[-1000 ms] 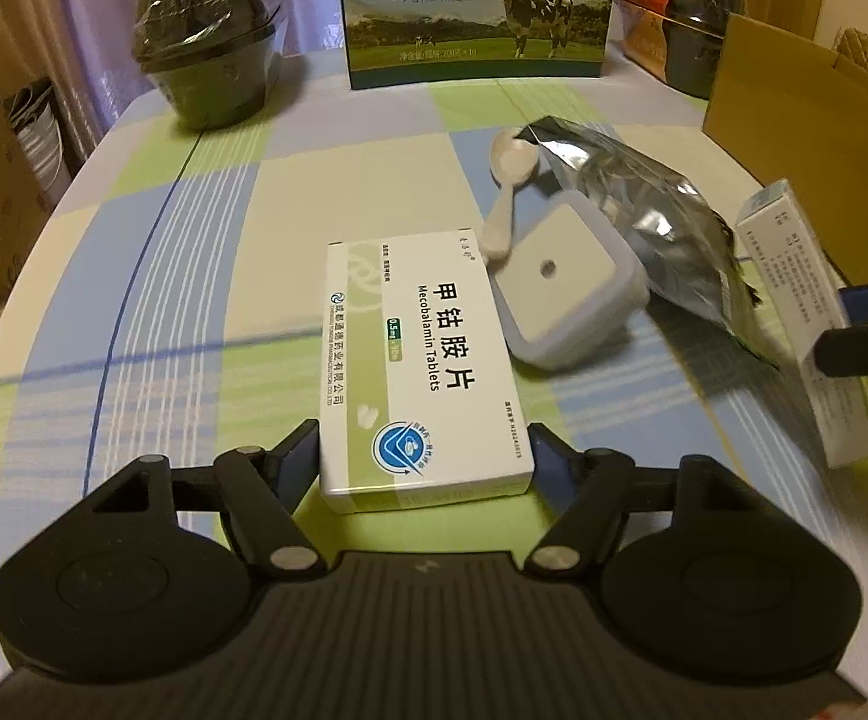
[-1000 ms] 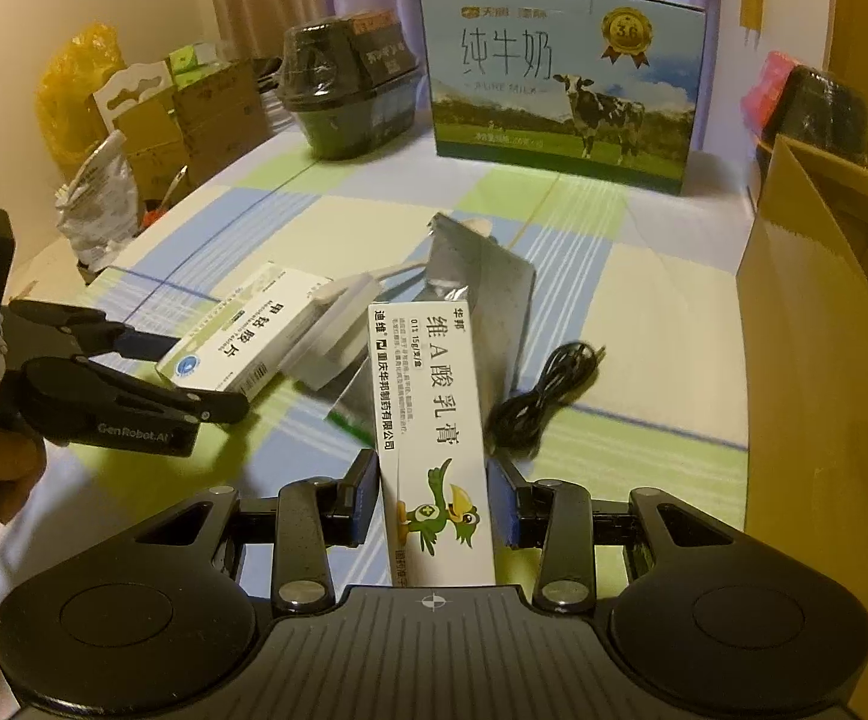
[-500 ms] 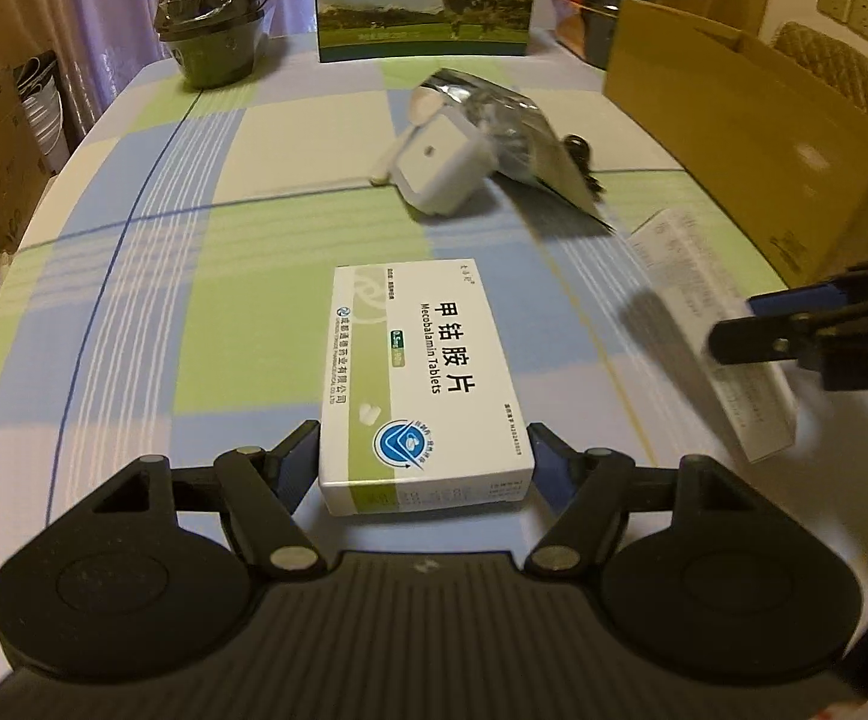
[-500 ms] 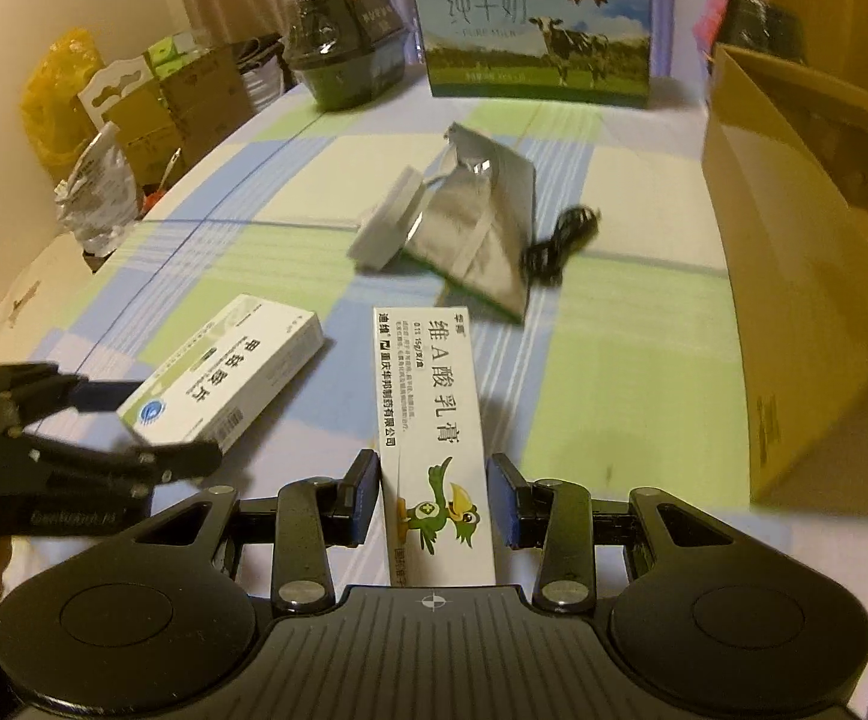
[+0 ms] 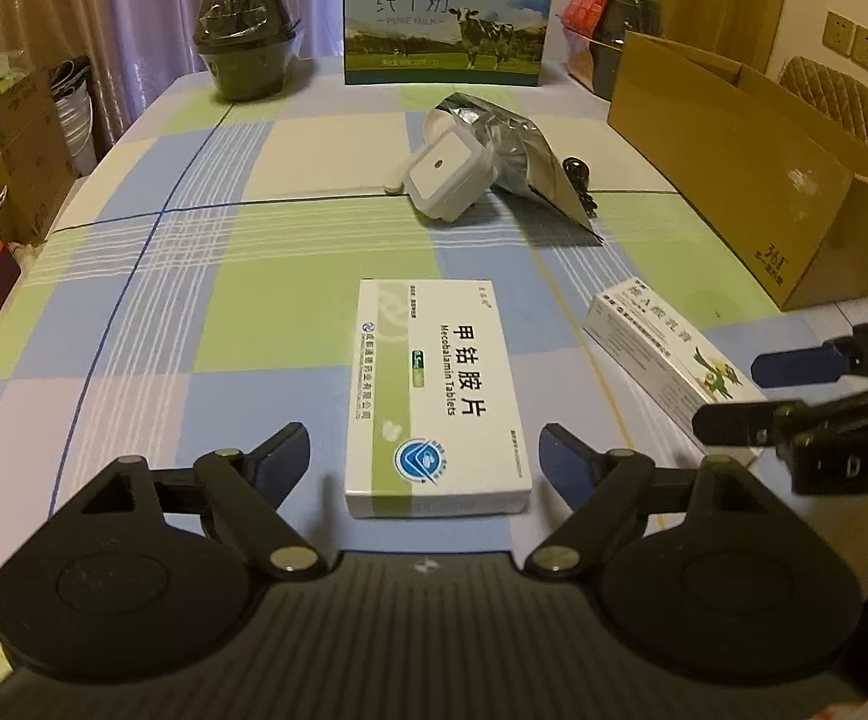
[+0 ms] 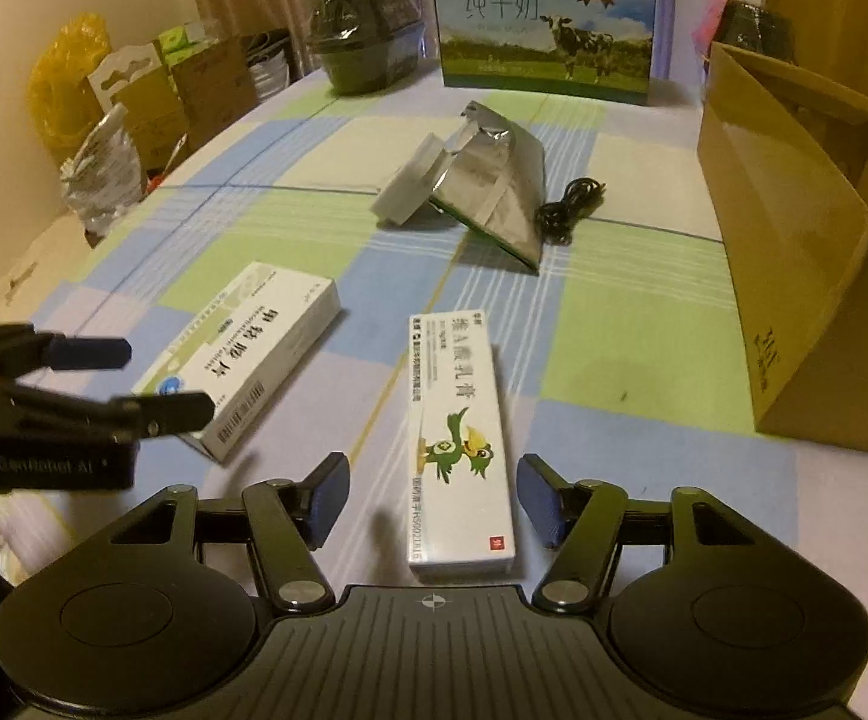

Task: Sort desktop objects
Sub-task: 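Grasp the white tablet box with the left tool while the right tool grasps the white ointment box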

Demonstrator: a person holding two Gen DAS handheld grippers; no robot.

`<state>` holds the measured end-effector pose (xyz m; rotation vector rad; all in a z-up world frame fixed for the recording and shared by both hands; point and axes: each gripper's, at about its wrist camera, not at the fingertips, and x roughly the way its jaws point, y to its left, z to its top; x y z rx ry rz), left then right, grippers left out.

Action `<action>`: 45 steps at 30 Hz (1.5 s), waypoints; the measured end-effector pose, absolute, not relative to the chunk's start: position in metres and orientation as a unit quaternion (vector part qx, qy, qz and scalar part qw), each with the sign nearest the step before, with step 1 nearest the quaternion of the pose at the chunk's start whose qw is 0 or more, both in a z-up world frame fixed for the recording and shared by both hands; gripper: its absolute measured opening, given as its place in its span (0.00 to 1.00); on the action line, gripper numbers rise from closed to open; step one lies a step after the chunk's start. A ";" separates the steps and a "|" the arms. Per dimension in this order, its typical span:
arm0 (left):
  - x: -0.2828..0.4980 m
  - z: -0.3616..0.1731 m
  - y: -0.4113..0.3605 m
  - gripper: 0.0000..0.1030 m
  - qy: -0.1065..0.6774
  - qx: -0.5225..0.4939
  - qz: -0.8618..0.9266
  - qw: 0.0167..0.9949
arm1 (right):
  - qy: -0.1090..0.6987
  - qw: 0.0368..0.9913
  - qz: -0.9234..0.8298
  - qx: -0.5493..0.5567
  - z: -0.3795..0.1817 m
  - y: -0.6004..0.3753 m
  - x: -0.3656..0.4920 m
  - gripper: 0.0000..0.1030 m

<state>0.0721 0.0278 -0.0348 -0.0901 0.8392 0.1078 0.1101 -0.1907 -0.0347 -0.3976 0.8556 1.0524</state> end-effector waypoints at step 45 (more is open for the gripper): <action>0.126 -0.060 0.024 0.72 0.449 -0.009 0.051 0.892 | 0.406 0.758 0.474 -0.188 -0.053 -0.163 0.131 0.36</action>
